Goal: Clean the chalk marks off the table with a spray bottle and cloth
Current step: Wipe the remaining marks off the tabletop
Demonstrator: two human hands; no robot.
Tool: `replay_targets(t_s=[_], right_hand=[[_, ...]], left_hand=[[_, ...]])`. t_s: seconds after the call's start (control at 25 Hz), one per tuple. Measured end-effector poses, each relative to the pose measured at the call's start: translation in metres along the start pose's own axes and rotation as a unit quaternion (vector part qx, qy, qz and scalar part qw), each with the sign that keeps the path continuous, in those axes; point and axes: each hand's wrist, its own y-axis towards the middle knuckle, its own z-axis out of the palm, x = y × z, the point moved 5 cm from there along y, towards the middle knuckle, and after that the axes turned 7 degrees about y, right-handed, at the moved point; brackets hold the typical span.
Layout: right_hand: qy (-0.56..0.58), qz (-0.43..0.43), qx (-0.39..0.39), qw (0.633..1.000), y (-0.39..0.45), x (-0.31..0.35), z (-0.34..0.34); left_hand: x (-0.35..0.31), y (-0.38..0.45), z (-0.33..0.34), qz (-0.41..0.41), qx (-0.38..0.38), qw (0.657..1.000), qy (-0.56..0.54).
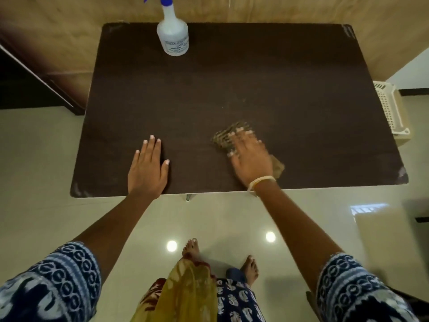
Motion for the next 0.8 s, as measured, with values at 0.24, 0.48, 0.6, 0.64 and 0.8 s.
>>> replay_targets(t_s=[0.24, 0.48, 0.6, 0.64, 0.8], right_hand=[[0.071, 0.407, -0.106, 0.905, 0.024, -0.101, -0.039], [0.036, 0.097, -0.014, 0.994, 0.097, 0.121, 0.029], [0.02, -0.108, 0.074, 0.991, 0.093, 0.174, 0.046], [0.019, -0.131, 0.068, 0.989, 0.101, 0.159, 0.042], [0.007, 0.061, -0.035, 0.998, 0.147, 0.01, -0.01]], left_hand=[[0.015, 0.002, 0.007, 0.01, 0.006, 1.0, -0.029], [0.017, 0.003, 0.009, 0.015, -0.001, 0.999, -0.036], [0.017, 0.003, 0.008, 0.017, -0.005, 0.999, -0.036], [0.018, 0.004, 0.009, 0.017, -0.004, 0.999, -0.041], [0.017, 0.004, 0.008, 0.011, -0.002, 0.999, -0.045]])
